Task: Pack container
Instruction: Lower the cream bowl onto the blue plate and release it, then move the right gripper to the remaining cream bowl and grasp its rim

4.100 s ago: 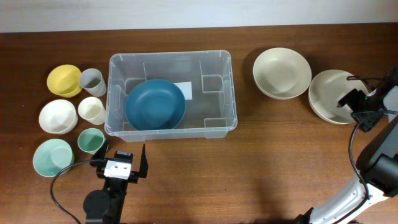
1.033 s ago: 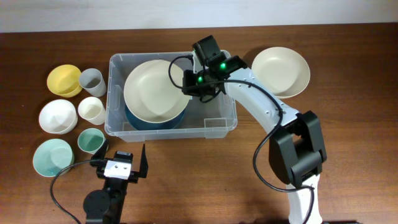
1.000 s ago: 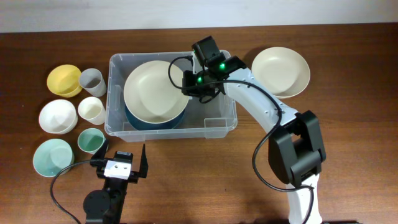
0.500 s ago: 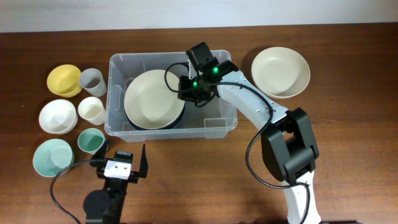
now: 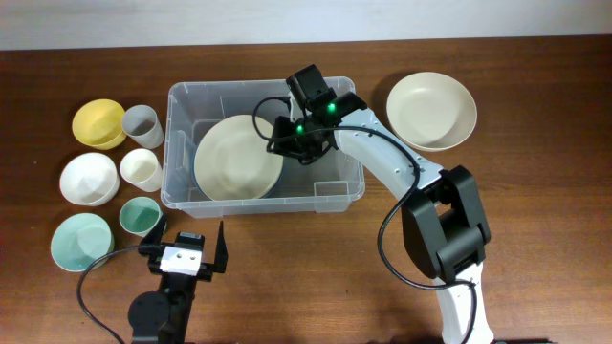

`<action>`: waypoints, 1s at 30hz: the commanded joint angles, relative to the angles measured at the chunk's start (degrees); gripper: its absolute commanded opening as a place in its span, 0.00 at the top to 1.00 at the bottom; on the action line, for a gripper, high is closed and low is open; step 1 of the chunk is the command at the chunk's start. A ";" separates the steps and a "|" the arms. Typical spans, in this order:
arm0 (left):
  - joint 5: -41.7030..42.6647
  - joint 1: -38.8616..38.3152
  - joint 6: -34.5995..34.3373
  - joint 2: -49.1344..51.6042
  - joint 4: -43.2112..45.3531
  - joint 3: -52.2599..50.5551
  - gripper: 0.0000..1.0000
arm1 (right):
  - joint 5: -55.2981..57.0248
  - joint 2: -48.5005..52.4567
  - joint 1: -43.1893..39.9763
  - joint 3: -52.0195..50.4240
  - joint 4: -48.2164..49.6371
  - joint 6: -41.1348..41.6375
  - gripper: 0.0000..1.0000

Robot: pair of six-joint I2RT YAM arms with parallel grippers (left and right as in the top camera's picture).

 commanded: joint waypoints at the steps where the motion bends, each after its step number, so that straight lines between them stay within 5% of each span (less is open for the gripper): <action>1: 0.22 0.31 0.28 -0.26 -0.22 -0.24 0.00 | -1.16 0.17 0.48 0.44 -0.15 -0.07 0.43; 4: 0.22 0.31 0.28 -0.26 -0.22 -0.24 0.00 | -1.14 0.17 0.48 0.46 -0.17 -0.13 0.30; 12: 0.22 0.31 0.28 -0.26 -0.22 -0.24 0.00 | 4.81 -0.22 -0.22 4.52 -2.99 -5.68 0.23; 16: 0.22 0.31 0.28 -0.26 -0.22 -0.24 0.00 | 18.10 -1.31 -1.18 15.87 -12.94 -10.34 0.21; 22: 0.22 0.31 0.28 -0.26 -0.22 -0.24 0.00 | 43.06 -2.64 -5.35 45.46 -31.04 -13.20 0.06; 26: 0.22 0.31 0.28 -0.26 -0.22 -0.24 0.00 | 48.72 -2.64 -15.93 59.08 -43.63 -6.64 0.03; 30: 0.22 0.31 0.28 -0.26 -0.22 -0.24 0.00 | 39.80 -1.73 -30.73 58.64 -54.23 -1.18 0.01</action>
